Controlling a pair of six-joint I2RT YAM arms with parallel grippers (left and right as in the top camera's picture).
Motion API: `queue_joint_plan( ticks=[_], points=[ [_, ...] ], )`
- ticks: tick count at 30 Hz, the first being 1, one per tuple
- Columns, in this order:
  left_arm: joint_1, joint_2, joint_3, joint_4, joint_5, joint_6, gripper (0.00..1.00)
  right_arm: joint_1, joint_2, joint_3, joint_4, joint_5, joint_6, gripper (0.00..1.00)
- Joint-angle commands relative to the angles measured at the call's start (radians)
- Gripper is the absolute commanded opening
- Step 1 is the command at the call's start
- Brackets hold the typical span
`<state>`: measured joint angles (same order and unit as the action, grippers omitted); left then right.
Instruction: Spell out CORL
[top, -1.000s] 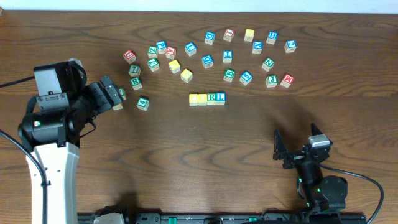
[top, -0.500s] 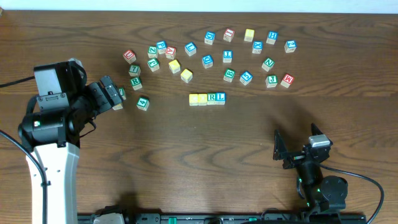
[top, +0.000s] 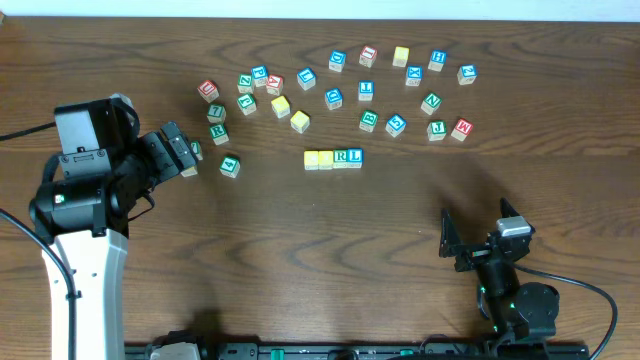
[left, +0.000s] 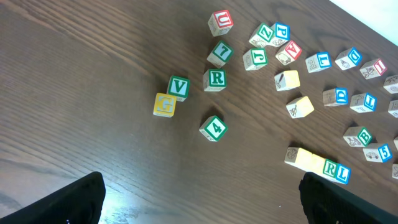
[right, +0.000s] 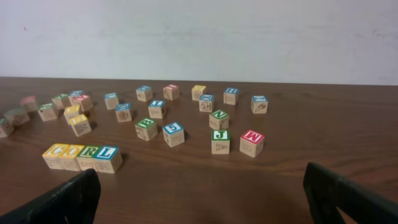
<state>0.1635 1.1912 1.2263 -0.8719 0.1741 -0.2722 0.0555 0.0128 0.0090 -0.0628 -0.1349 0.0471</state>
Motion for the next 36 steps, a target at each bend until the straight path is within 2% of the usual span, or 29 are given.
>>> queue_joint_plan(
  ticks=[1, 7, 13, 16, 20, 25, 31, 36],
  points=[
    [0.005, 0.006, 0.023, -0.003, -0.003, 0.006, 0.99, -0.010, -0.006, -0.003, -0.001, 0.001, -0.011, 0.99],
    [0.002, -0.007, 0.021, -0.003, -0.010, 0.006, 0.99, -0.010, -0.006, -0.003, -0.001, 0.001, -0.011, 0.99],
    [0.002, -0.116, -0.022, 0.021, -0.108, 0.010, 0.99, -0.010, -0.006, -0.003, -0.001, 0.001, -0.011, 0.99],
    [0.002, -0.210, -0.116, 0.102, -0.113, 0.018, 0.99, -0.010, -0.006, -0.003, -0.001, 0.001, -0.011, 0.99],
    [0.002, -0.382, -0.321, 0.296, -0.106, 0.021, 0.99, -0.010, -0.006, -0.003, -0.001, 0.001, -0.011, 0.99],
    [0.002, -0.607, -0.579, 0.540, -0.043, 0.105, 0.99, -0.010, -0.006, -0.003, -0.001, 0.001, -0.011, 0.99],
    [-0.006, -0.808, -0.776, 0.630, -0.043, 0.110, 0.99, -0.010, -0.006, -0.003, -0.001, 0.001, -0.011, 0.99],
    [-0.032, -0.947, -0.912, 0.685, -0.043, 0.184, 0.99, -0.010, -0.006, -0.003, -0.001, 0.001, -0.011, 0.99]
  ],
)
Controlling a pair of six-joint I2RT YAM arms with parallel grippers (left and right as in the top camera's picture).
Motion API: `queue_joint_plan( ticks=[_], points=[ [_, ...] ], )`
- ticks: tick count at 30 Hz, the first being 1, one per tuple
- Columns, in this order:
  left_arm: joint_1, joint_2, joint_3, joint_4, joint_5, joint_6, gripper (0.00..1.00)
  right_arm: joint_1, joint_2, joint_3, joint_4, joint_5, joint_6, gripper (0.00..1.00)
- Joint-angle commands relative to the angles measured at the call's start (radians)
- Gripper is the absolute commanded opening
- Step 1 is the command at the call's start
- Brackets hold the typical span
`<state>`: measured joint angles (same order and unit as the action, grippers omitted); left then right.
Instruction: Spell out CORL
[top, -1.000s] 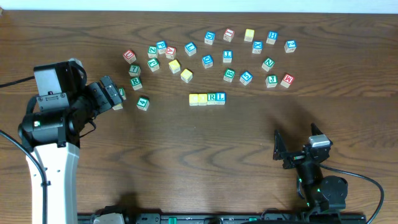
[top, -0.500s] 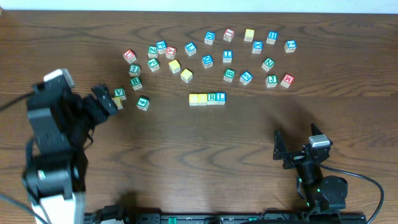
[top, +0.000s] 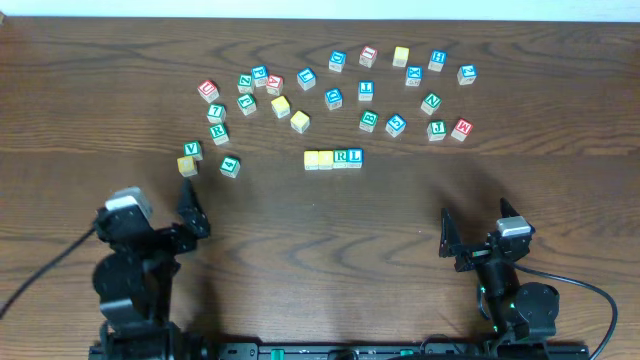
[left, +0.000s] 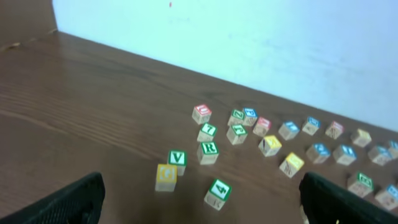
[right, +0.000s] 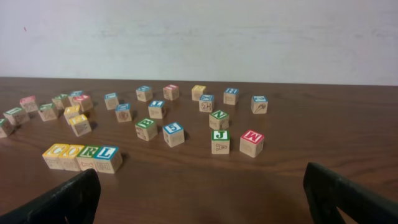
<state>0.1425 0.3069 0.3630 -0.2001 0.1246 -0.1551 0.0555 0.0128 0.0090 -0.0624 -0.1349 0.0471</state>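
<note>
Four letter blocks stand side by side in a row (top: 333, 158) at the table's middle, reading C, O, R, L (right: 81, 155) in the right wrist view: two yellow, one green, one blue. My left gripper (top: 190, 222) is low at the near left, open and empty, its fingers (left: 68, 202) framing bare wood. At the near right my right gripper (top: 470, 240) is also open and empty, with the row ahead of it to its left.
Several loose letter blocks lie scattered across the far half of the table (top: 330, 95). A yellow block (left: 166, 177), a green V (left: 177, 159) and a green 4 (left: 217, 191) sit nearest my left gripper. A white wall (right: 199, 37) backs the table.
My left arm has drawn back from beside the V and yellow blocks at the left to the table's near left edge, its camera now looking level over the table. The right arm has not moved.
</note>
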Motion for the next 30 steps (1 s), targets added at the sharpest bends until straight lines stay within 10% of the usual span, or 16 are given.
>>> queue_joint_plan(
  ticks=[1, 30],
  points=[
    [-0.011, -0.090, -0.068, 0.013, 0.006, 0.077, 0.99, -0.010, -0.006, -0.003, -0.001, 0.001, -0.011, 0.99],
    [-0.010, -0.306, -0.309, 0.023, -0.011, 0.163, 0.99, -0.010, -0.006, -0.003, -0.002, 0.001, -0.011, 0.99]
  ],
)
